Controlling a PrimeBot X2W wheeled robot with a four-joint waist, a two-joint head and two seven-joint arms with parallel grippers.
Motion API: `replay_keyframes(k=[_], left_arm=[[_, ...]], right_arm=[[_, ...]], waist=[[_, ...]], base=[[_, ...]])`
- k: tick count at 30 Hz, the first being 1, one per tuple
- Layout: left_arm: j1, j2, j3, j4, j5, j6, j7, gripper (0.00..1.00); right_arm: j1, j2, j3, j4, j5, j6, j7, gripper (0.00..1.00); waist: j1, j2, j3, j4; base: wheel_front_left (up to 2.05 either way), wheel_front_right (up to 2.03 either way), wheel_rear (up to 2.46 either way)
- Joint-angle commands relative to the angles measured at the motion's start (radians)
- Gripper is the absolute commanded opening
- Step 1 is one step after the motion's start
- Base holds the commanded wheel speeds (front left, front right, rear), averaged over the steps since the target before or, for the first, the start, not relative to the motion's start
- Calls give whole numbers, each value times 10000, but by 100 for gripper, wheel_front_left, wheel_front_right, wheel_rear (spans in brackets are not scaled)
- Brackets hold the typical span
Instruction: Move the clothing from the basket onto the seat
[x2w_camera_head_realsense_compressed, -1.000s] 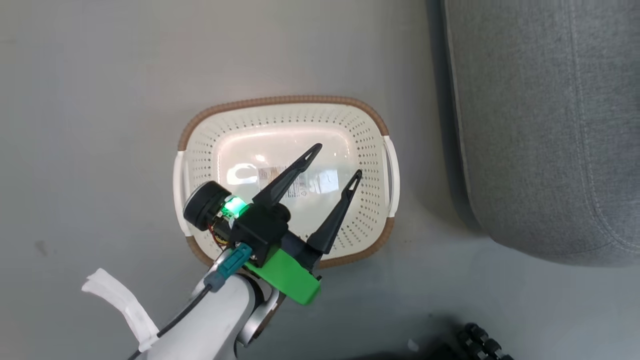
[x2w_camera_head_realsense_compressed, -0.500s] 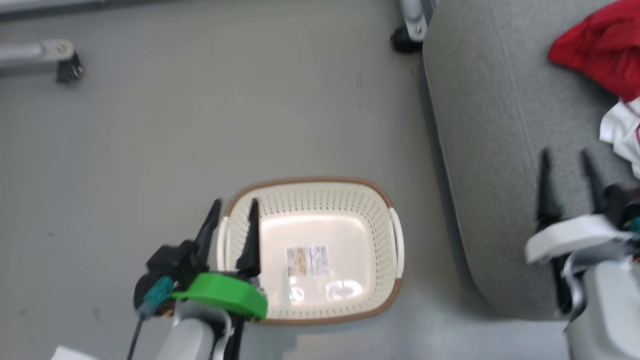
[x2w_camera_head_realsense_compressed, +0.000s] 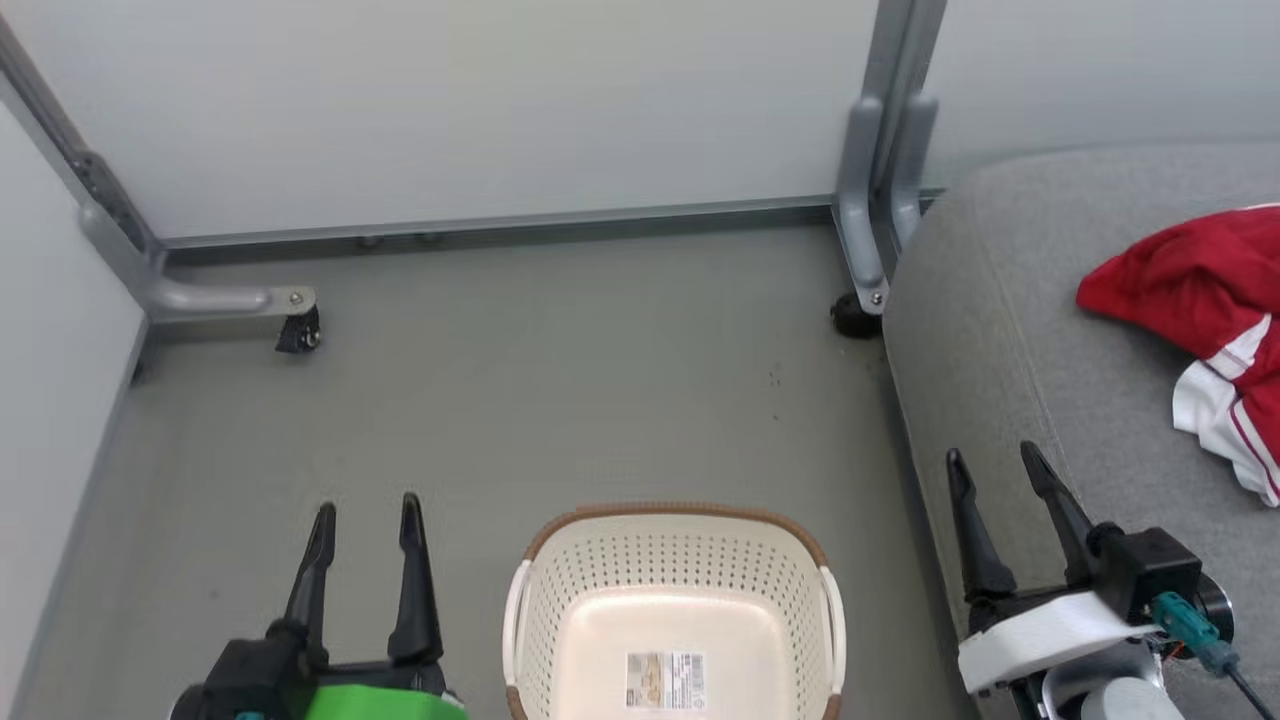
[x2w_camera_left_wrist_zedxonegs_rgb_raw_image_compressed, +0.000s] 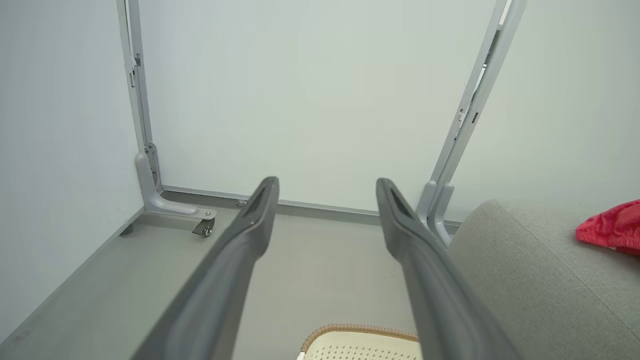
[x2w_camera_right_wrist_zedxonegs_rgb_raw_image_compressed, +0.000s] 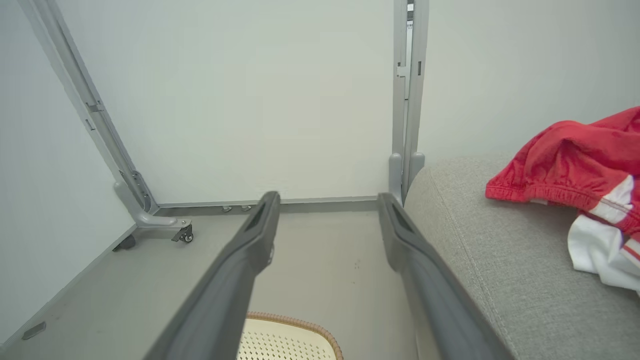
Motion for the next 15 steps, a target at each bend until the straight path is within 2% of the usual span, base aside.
replay_keyframes(k=[1, 3, 6, 9, 15], left_arm=[[290, 22, -12, -99, 96, 3, -5, 100], [595, 23, -51, -142, -108, -96, -5, 100], [993, 22, -140, -186, 428, -324, -5, 100], [1199, 22, -169, -198, 947, -321, -5, 100], [1354, 21, -223, -149, 1130, -222, -5, 100]], right_arm=[[275, -14, 52, -239, -180, -7, -33, 100], [584, -3, 126, -534, -349, -7, -33, 100], [1015, -1, 246, -949, -524, -7, -33, 100], [1233, 5, 255, -1124, -581, -7, -33, 100], [1503, 54, 144, -1215, -643, -7, -33, 100]], waist=[[1, 0, -623, 290], [1, 0, -725, 258], [1, 0, -870, 188], [1, 0, -934, 127], [1, 0, -1028, 102]], base=[[0, 0, 0], [0, 0, 0], [0, 0, 0], [0, 0, 0], [0, 0, 0]])
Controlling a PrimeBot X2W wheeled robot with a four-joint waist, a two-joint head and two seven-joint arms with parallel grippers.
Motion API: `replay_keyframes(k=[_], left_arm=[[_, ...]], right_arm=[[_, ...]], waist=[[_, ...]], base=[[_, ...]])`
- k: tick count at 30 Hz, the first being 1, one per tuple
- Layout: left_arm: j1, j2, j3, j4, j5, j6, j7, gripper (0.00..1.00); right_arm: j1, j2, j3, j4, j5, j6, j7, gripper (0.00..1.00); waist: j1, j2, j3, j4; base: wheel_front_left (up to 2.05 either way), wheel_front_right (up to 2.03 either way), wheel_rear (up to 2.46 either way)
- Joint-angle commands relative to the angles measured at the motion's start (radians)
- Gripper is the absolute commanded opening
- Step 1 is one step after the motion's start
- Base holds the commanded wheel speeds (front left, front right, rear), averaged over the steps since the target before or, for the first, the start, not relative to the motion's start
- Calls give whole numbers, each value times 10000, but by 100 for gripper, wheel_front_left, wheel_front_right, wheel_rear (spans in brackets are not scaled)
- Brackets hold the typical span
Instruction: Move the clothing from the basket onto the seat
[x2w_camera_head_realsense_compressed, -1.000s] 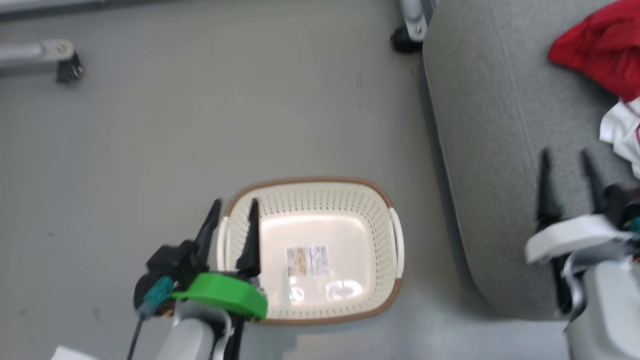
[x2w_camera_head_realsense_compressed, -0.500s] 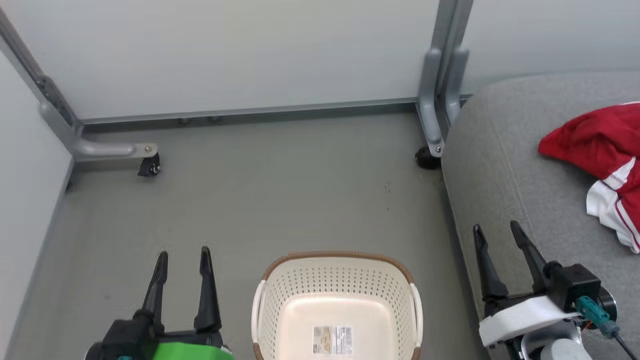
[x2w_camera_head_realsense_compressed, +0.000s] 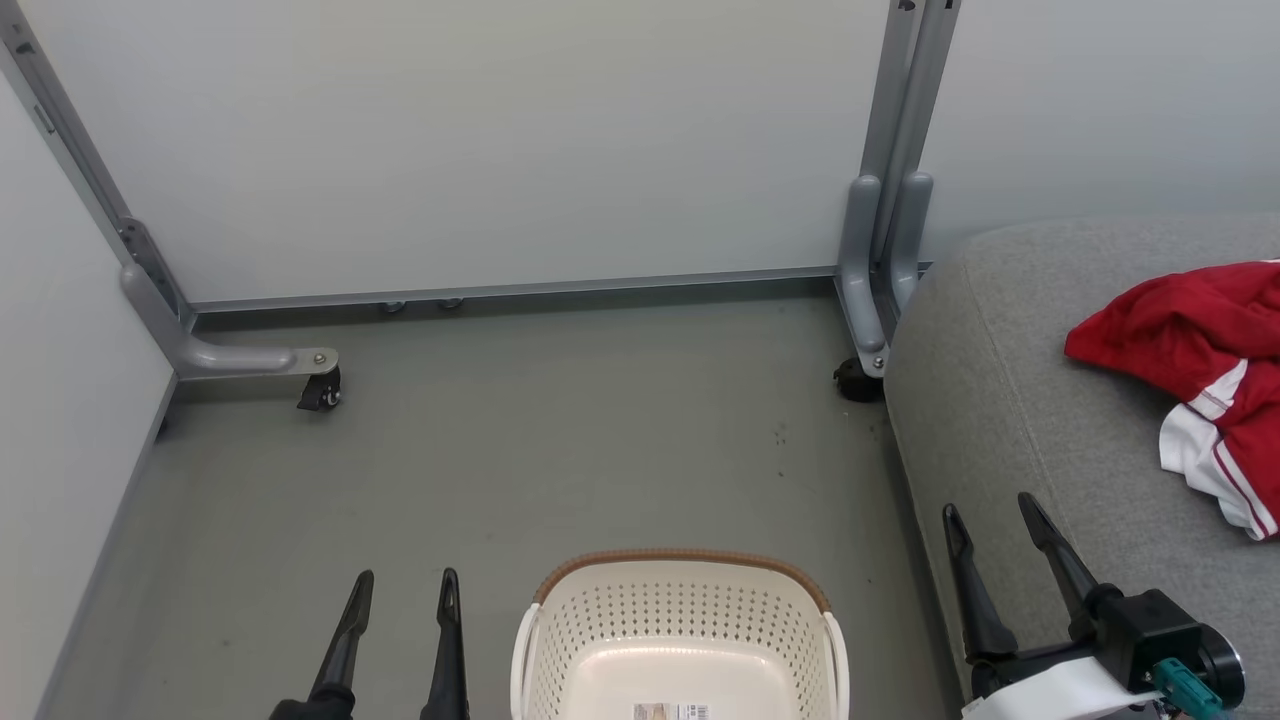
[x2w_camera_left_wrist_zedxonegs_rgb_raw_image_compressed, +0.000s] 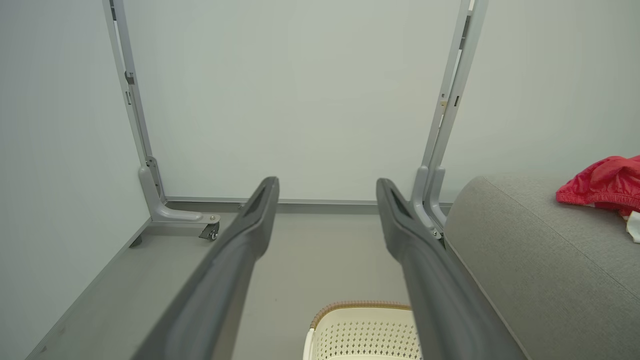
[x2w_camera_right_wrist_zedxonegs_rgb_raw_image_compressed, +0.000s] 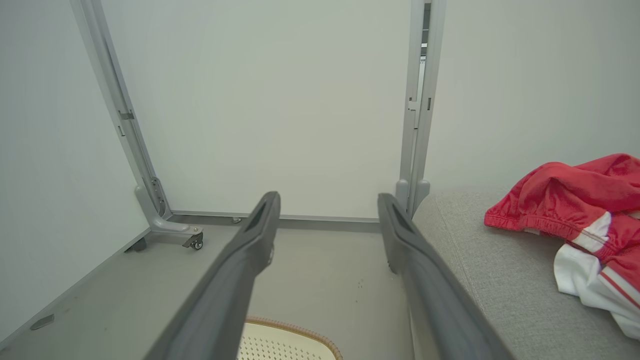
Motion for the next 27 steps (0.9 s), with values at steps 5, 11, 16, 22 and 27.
replay_keyframes(k=[5, 11, 16, 22, 27], left_arm=[[96, 23, 14, 88, 97, 78, -5, 100], [14, 23, -25, 156, 13, 141, -6, 100], [-8, -2, -79, 172, 135, 101, 0, 0], [-37, 26, -36, 348, -596, 77, 93, 0], [-282, 111, 107, 501, -1674, -24, 295, 0]], right_arm=[[208, 47, -77, 13, -96, -7, -33, 100], [283, 106, -168, 59, -98, -7, -33, 100], [153, 98, -184, 83, -66, 0, 0, 0], [118, 91, -175, 327, 656, 2, 127, 0], [-84, 37, -231, 457, 1755, 1, 345, 0]], waist=[[1, 0, -37, -16], [1, 0, -16, -41], [1, 0, 17, -44], [1, 0, 46, -52], [1, 0, 84, -63]], base=[[0, 0, 0], [0, 0, 0], [0, 0, 0], [0, 0, 0], [0, 0, 0]])
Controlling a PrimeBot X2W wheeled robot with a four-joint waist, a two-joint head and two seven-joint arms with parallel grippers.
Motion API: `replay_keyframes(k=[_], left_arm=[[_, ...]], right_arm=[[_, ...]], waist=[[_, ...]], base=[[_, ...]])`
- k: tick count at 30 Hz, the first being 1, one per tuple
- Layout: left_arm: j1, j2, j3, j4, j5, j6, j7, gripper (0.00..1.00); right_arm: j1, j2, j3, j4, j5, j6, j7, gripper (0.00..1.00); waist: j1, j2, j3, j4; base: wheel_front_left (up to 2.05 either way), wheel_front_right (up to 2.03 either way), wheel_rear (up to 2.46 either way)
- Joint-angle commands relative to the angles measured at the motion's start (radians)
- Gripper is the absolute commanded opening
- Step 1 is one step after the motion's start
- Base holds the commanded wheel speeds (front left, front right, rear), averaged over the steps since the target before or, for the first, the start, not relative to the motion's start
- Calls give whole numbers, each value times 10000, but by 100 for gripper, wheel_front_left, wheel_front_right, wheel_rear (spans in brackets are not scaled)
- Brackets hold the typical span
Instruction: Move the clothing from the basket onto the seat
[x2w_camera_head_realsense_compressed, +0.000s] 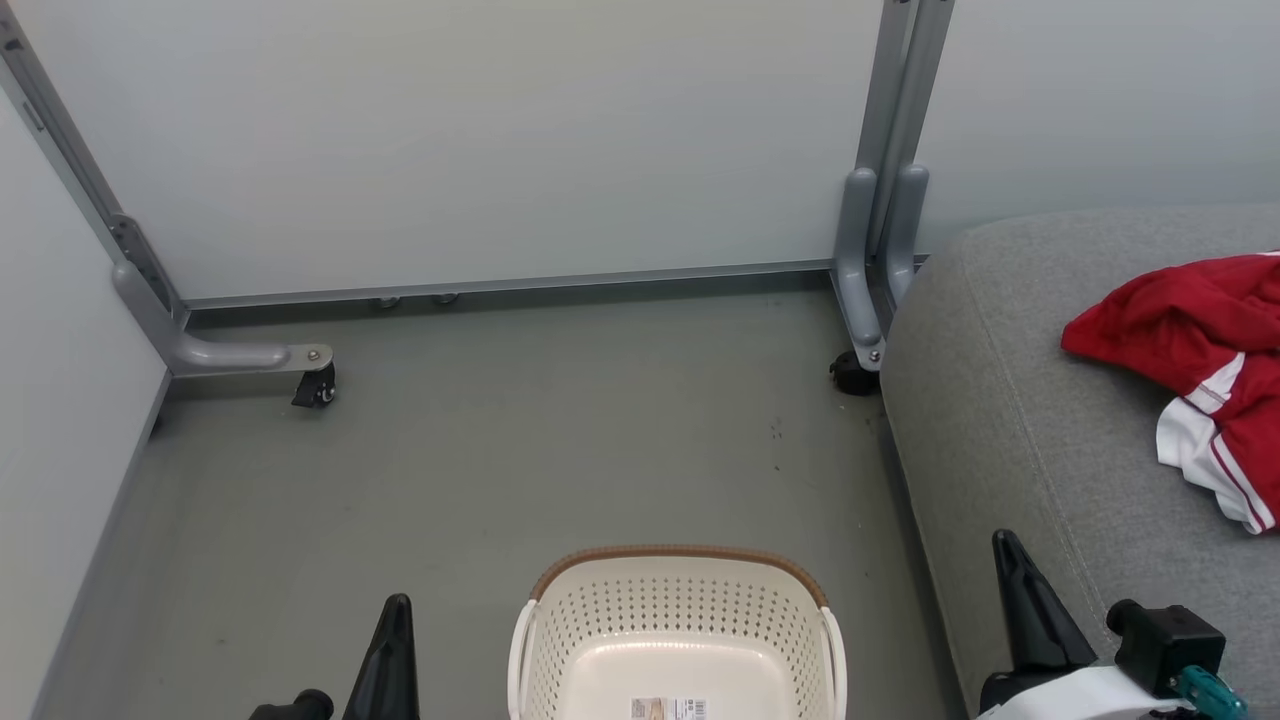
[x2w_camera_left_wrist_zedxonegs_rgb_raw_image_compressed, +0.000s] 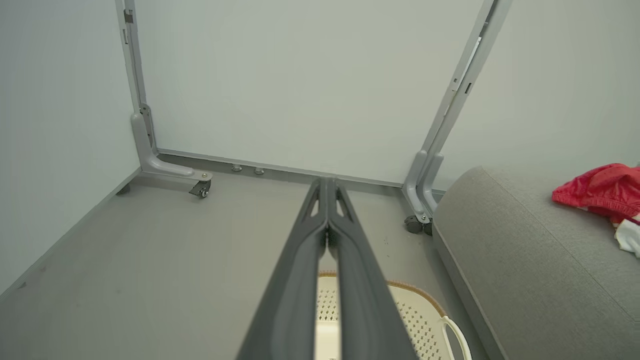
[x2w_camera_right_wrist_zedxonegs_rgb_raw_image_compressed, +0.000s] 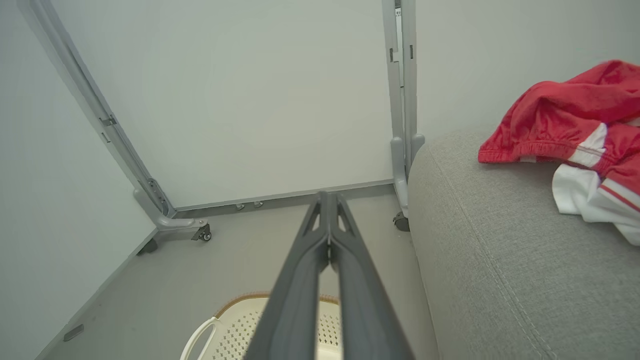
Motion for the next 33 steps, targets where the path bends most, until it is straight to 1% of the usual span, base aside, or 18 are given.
replay_keyframes(k=[1, 14, 33], left_arm=[[-309, 91, 105, -73, -457, -67, 58, 0], [-904, 224, 421, 380, -2874, -356, 522, 0], [-1545, 339, 868, 787, -5702, -663, 1125, 0]], right_arm=[[-332, -51, -50, -92, 471, -1, 77, 0], [-772, -122, -187, 187, 2936, -2, 570, 0], [-1264, -165, -407, 498, 5838, -2, 1207, 0]], waist=[[0, 0, 10, -3], [0, 0, 109, -29], [0, 0, 254, -66]], base=[[0, 0, 0], [0, 0, 0], [0, 0, 0]])
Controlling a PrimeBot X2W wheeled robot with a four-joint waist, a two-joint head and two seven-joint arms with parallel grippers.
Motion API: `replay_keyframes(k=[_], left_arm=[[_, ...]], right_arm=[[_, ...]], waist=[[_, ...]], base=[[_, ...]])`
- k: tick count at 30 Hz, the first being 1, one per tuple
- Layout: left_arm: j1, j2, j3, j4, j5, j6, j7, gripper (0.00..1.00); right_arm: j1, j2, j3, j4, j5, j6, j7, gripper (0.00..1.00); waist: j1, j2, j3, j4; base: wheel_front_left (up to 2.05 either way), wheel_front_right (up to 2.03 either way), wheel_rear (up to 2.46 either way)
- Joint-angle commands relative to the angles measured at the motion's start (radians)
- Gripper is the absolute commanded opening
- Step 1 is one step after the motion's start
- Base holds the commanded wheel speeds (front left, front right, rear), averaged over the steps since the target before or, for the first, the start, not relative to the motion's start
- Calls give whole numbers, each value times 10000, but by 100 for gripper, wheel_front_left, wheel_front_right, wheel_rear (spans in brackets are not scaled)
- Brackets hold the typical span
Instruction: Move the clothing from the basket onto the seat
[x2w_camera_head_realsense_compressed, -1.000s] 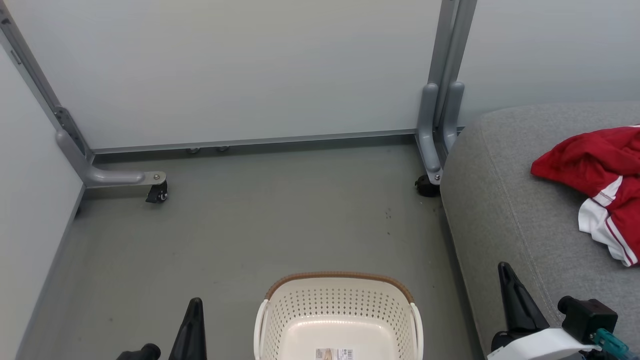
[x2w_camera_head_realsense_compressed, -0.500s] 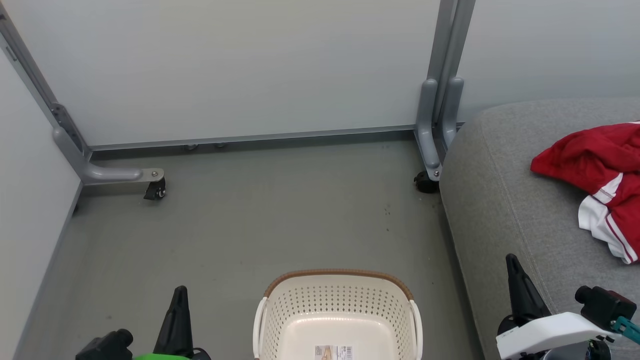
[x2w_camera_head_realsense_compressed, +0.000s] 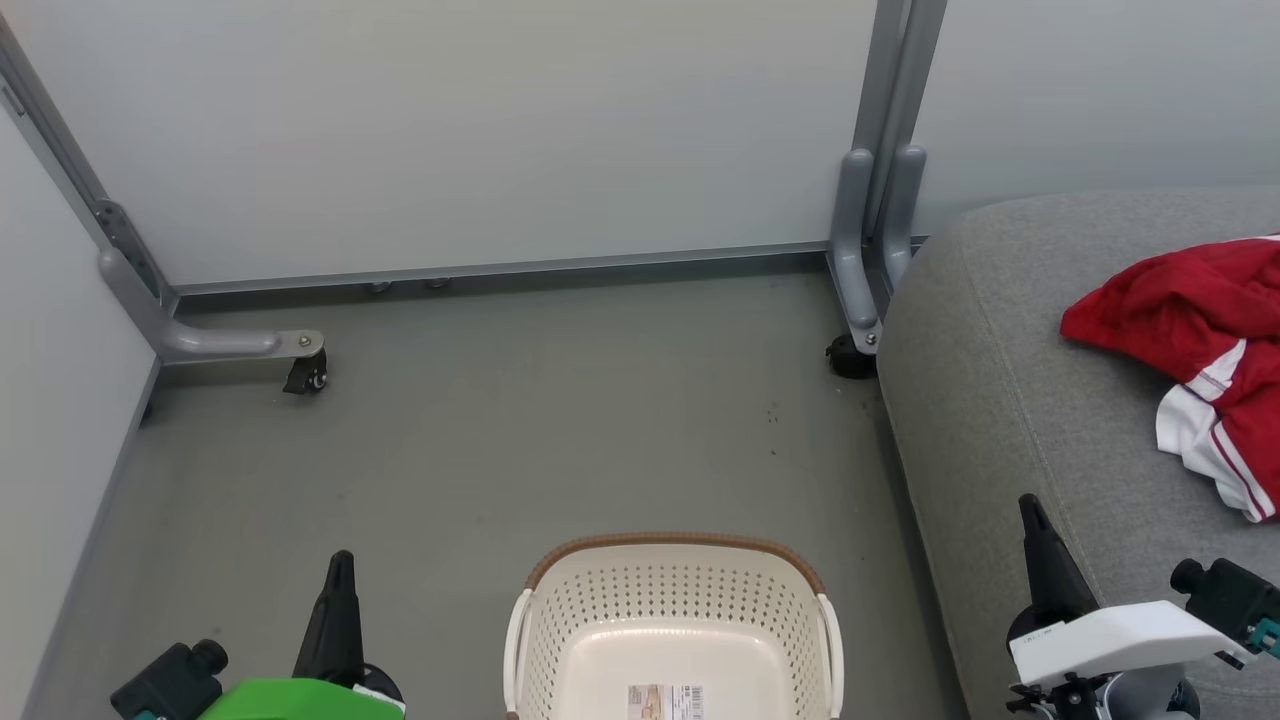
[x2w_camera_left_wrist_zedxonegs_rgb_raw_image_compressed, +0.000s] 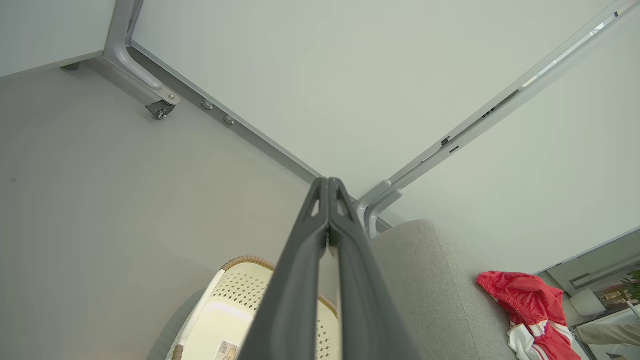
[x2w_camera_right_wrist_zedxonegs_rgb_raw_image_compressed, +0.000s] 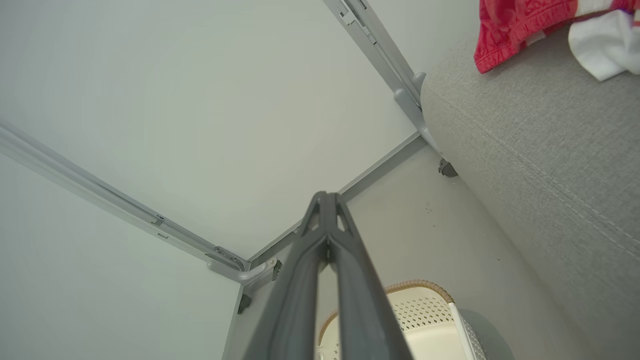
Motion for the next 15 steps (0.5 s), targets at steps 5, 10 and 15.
replay_keyframes(k=[5, 10, 15], left_arm=[[-455, 104, 181, 20, -854, -121, 198, 0], [-592, 118, 302, 100, -1478, -194, 343, 0], [-716, 126, 408, 176, -2039, -252, 488, 0]], right_arm=[[-389, -77, -113, 4, 906, 4, 193, 0], [-508, -78, -172, 74, 1549, 4, 343, 0], [-596, -75, -228, 139, 2133, 4, 486, 0]], waist=[[1, 0, 42, -12], [1, 0, 81, -22], [1, 0, 119, -32]], base=[[0, 0, 0], [0, 0, 0], [0, 0, 0]])
